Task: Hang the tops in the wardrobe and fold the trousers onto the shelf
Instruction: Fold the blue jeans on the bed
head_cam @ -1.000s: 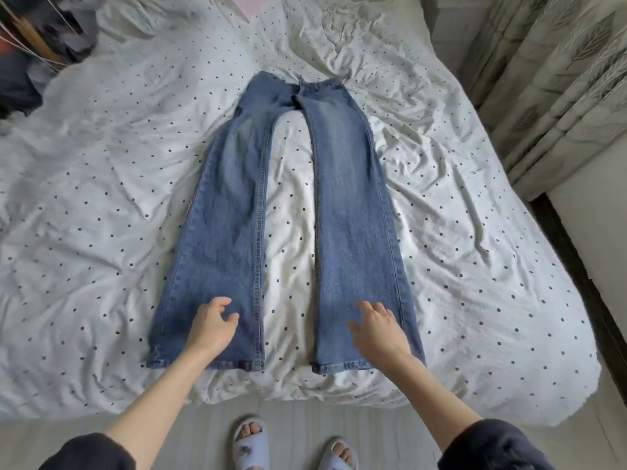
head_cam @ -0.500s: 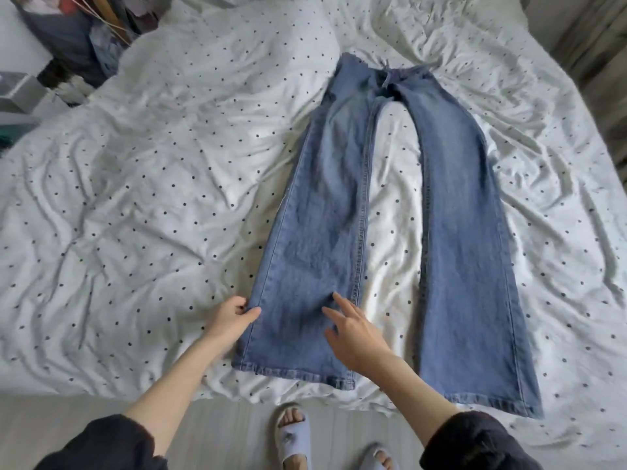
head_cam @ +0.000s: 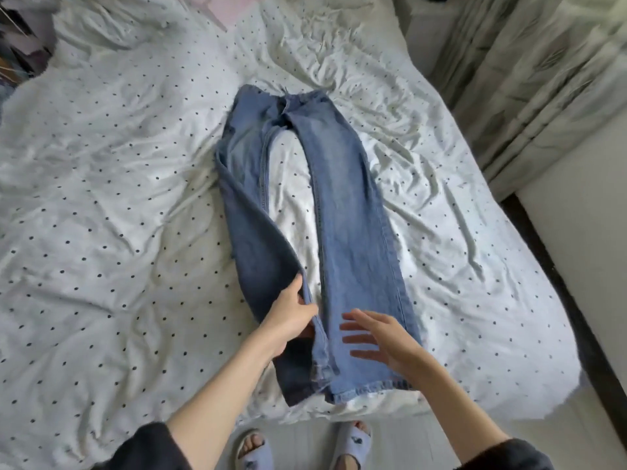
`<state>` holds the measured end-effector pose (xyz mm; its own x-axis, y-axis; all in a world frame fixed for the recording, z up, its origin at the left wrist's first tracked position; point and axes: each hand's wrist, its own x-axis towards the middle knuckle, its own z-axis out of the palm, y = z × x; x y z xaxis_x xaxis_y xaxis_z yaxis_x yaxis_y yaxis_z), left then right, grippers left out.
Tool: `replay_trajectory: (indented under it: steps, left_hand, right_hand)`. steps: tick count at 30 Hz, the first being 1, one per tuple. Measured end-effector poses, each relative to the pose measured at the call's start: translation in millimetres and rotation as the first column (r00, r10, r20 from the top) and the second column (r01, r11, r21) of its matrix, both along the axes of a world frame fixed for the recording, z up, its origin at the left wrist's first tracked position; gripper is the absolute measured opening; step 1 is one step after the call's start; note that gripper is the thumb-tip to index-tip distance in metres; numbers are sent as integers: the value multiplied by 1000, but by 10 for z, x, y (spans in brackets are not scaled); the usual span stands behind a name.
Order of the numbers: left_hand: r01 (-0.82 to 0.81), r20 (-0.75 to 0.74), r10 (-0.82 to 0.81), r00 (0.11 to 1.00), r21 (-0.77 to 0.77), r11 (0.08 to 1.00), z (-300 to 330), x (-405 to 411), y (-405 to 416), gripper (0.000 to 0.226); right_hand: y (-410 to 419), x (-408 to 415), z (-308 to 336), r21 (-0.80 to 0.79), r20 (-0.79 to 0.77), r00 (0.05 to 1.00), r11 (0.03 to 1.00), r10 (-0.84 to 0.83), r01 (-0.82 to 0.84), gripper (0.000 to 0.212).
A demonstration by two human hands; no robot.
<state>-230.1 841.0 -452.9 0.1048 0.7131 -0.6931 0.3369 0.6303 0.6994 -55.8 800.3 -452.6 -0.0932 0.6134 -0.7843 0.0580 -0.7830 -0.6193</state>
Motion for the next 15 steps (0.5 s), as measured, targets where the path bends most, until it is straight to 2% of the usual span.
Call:
replay_trajectory:
  steps: [3, 6, 10, 13, 15]
  left_hand:
    - [22, 25, -23, 999, 12, 1000, -217, 665, 129, 78]
    - [0, -7, 0, 1000, 5, 1000, -260, 1260, 216, 76]
    - [13, -98, -17, 995, -37, 999, -411, 1692, 330, 75]
    - [113, -254, -113, 961, -12, 993, -509, 1739, 311, 76]
    - [183, -338, -177, 924, -15, 983, -540, 1717, 285, 77]
  right_hand:
    - [-114, 583, -22, -62, -67, 998, 998, -9, 5, 32]
    - [-191, 1009, -110, -40, -91, 995, 998, 50, -54, 40]
    - [-210, 1316, -375, 32, 87, 959, 961, 270, -274, 63]
    - [-250, 1287, -529, 77, 140, 942, 946, 304, -316, 73]
    - [-244, 1224, -565, 110, 217, 912, 919, 349, -378, 73]
